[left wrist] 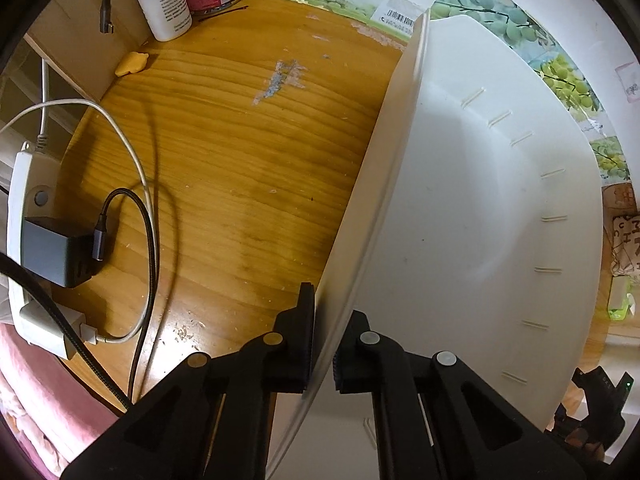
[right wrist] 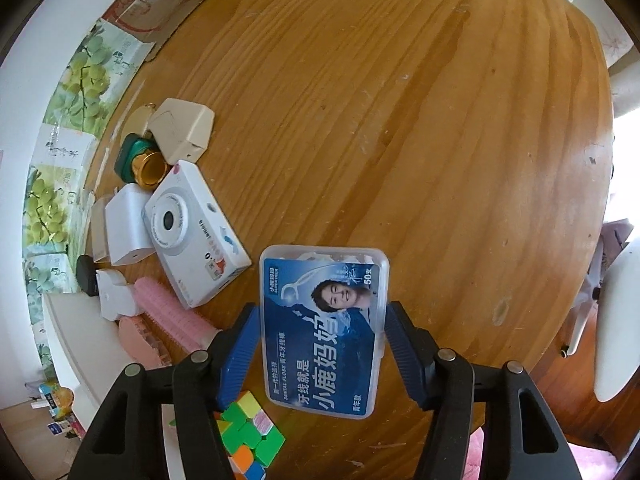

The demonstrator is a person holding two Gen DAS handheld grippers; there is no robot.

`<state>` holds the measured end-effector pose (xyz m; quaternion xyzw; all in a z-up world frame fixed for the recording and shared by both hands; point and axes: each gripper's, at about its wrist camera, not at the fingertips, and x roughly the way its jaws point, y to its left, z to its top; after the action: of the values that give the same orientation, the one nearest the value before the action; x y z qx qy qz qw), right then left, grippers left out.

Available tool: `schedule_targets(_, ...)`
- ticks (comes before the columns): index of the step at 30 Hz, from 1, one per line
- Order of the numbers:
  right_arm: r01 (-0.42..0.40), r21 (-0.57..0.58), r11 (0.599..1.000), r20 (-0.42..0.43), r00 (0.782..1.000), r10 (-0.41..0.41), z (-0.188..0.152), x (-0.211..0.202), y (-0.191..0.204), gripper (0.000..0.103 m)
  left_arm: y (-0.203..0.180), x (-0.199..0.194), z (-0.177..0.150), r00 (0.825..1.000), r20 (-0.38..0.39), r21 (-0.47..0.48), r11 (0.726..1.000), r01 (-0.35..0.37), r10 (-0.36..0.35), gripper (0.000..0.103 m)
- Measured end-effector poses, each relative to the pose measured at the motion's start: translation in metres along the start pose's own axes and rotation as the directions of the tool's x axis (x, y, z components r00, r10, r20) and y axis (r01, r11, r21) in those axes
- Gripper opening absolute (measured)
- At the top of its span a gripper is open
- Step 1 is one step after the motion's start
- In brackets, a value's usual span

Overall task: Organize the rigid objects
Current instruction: 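Hold the tray with the left gripper while the right gripper carries the card box into it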

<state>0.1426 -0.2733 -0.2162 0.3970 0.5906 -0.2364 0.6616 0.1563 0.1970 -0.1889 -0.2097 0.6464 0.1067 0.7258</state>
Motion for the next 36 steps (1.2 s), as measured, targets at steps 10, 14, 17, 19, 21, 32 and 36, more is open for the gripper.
schedule_targets(10, -0.110, -0.122, 0.986, 0.112, 0.986, 0.124, -0.016, -0.034, 0.005, 0.063, -0.006, 0.001, -0.005, 1.000, 0.014, 0.020, 1.000, -0.001, 0.001, 0.007)
schedule_targets(14, -0.154, -0.190, 0.970, 0.166, 0.968, 0.186, -0.022, -0.050, 0.013, 0.063, -0.007, -0.003, -0.007, 1.000, 0.019, 0.034, 0.999, -0.003, 0.002, 0.007)
schedule_targets(17, -0.178, -0.246, 0.953, 0.199, 0.953, 0.229, -0.031, -0.060, 0.017, 0.063, -0.006, -0.005, -0.010, 1.000, 0.024, 0.039, 0.999, 0.000, -0.001, 0.007)
schedule_targets(19, -0.195, -0.275, 0.941, 0.215, 0.942, 0.258, -0.036, -0.066, 0.020, 0.063, -0.005, -0.005, -0.013, 1.000, 0.028, 0.042, 0.999, 0.002, -0.003, 0.007)
schedule_targets(21, -0.219, -0.302, 0.928, 0.226, 0.929, 0.293, -0.041, -0.071, 0.023, 0.063, -0.006, -0.006, -0.015, 1.000, 0.030, 0.049, 0.999, -0.002, 0.000, 0.007)
schedule_targets(32, -0.303, -0.504, 0.809, 0.254, 0.843, 0.474, -0.070, -0.105, 0.046, 0.063, -0.006, -0.013, -0.029, 0.998, 0.054, 0.077, 0.997, -0.020, 0.016, 0.007)
schedule_targets(36, -0.324, -0.583, 0.745, 0.230, 0.813, 0.534, -0.085, -0.113, 0.057, 0.063, -0.007, -0.016, -0.033, 0.997, 0.068, 0.090, 0.996, -0.028, 0.022, 0.007)
